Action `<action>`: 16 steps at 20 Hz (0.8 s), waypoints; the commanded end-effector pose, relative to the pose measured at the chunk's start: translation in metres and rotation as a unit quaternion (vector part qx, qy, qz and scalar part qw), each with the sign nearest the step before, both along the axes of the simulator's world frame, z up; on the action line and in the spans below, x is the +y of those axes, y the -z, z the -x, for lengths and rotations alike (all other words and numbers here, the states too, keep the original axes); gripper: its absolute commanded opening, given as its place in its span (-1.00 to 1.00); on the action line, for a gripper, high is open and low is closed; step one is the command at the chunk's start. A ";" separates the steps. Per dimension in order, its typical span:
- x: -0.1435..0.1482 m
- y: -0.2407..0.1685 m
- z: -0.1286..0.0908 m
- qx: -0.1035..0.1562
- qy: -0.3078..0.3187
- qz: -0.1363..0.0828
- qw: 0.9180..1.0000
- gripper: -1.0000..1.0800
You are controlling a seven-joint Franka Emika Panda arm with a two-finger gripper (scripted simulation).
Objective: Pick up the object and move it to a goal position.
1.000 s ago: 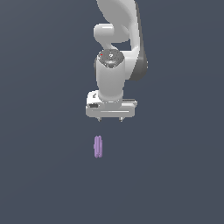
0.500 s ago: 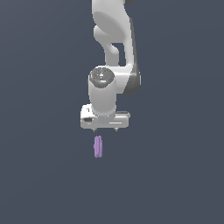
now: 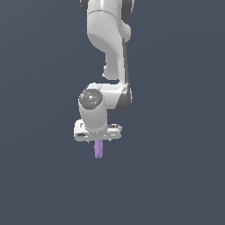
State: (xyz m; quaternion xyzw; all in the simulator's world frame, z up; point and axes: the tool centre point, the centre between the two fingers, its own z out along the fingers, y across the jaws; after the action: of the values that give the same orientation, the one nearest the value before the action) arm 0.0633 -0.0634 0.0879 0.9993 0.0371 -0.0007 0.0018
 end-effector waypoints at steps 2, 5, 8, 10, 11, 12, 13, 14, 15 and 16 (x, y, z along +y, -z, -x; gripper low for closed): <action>-0.006 0.010 -0.005 -0.001 -0.004 -0.001 1.000 0.92; -0.009 0.015 -0.007 -0.001 -0.005 -0.002 1.000 0.92; -0.009 0.015 -0.006 0.000 -0.005 -0.002 1.000 0.92; -0.009 0.016 -0.006 0.000 -0.005 -0.002 1.000 0.92; -0.009 0.018 -0.006 0.000 -0.005 -0.002 1.000 0.92; -0.009 0.021 -0.006 0.000 -0.005 -0.002 1.000 0.92; -0.009 0.024 -0.006 0.000 -0.005 -0.002 1.000 0.92; -0.009 0.029 -0.006 0.000 -0.005 -0.002 1.000 0.92; -0.009 0.033 -0.006 0.000 -0.005 -0.002 1.000 0.92; -0.009 0.039 -0.006 0.000 -0.005 -0.002 1.000 0.92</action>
State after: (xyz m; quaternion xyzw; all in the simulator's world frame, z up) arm 0.0698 -0.0725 0.0568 0.9991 0.0423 0.0003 0.0002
